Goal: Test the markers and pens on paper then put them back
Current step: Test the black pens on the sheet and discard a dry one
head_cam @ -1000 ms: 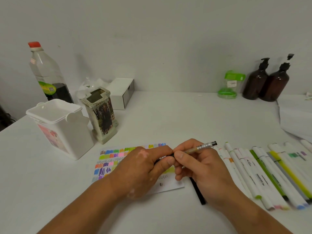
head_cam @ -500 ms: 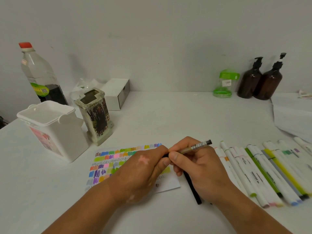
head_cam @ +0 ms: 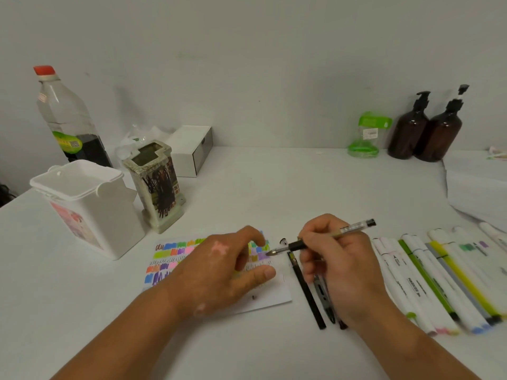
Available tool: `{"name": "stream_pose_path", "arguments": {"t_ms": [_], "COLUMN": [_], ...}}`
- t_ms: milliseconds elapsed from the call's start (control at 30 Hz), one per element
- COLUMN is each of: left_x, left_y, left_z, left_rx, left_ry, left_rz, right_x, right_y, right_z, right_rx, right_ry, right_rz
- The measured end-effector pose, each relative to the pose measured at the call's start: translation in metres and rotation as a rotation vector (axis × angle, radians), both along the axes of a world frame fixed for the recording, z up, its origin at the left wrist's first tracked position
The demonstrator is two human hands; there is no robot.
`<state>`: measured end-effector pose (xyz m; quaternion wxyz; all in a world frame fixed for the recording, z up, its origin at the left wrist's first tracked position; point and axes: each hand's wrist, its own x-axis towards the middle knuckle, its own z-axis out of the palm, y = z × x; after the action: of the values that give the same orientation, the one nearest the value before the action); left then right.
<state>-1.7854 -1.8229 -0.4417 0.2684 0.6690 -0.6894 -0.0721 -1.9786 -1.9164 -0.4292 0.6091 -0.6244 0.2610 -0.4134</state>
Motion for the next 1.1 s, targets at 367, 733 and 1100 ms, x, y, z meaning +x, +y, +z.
{"name": "stream_pose_path", "arguments": {"t_ms": [367,733,1100], "left_x": [0.0,0.002,0.001], "left_y": [-0.003,-0.004,-0.006], "left_z": [-0.01,-0.014,-0.013], "left_rx": [0.172,0.184,0.208], "left_ry": [-0.133,-0.151,-0.158], "left_rz": [0.025,0.021,0.028], "right_x": [0.002,0.004,0.004], "right_y": [0.002,0.003,0.003], "right_z": [-0.008,-0.01,-0.008], "right_rx": [-0.262,-0.328,-0.34], "right_ry": [0.605,0.667,0.665], "right_rz": [0.002,0.013,-0.023]}}
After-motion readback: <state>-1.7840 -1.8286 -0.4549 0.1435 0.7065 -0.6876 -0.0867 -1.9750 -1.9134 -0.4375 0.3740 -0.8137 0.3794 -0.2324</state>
